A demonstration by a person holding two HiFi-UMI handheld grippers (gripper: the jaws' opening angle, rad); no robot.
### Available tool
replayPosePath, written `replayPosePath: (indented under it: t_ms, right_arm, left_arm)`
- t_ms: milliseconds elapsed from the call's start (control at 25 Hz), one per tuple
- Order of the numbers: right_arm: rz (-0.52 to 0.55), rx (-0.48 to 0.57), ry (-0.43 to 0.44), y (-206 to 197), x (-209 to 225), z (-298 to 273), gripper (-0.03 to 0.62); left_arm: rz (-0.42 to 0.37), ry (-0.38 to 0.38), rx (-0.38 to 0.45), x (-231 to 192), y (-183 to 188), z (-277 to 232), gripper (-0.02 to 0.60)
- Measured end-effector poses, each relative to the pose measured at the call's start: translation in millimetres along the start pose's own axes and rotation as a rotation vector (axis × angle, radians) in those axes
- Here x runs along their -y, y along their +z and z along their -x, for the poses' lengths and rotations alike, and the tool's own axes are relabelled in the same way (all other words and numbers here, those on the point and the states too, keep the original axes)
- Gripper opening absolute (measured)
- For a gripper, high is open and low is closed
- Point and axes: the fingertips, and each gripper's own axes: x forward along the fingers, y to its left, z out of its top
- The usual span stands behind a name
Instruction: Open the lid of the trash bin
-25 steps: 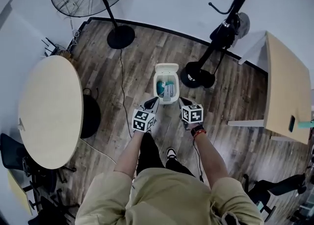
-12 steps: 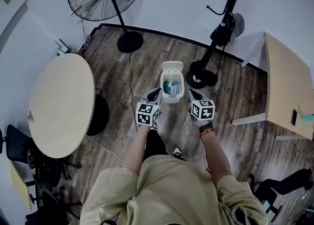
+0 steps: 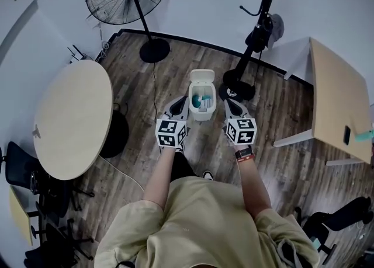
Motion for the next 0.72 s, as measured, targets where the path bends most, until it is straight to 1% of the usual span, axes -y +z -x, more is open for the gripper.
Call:
replayPosePath:
  t_ms: [160, 320, 440, 560, 720]
  right_arm:
    - [0.035, 0.051, -0.014, 19.1, -3.2, 21.9, 0.014]
    - [0.066, 0.101, -0.064, 31.3, -1.5, 42.7, 0.014]
    - [0.07, 0.14, -0.076, 38.7, -4.9, 52.3, 0.014]
    - [0.066, 0.162, -0.077, 41.7, -5.9, 57.6, 0.014]
    - [0.057, 0.163, -0.061, 38.6, -7.5, 57.7, 0.014]
  left_arm:
    - [-0.037, 0.039, 0.036, 11.5, 12.3, 15.4, 0.025]
    - [-0.045, 0.063, 0.087, 23.4, 15.5, 27.7, 0.025]
    - [-0.052, 0.091, 0.12, 26.7, 20.5, 37.1, 0.025]
    - [-0.069, 0.109, 0.123, 31.4, 22.6, 40.6, 0.025]
    - [-0.048, 0.137, 0.122, 31.0, 18.1, 40.5, 0.025]
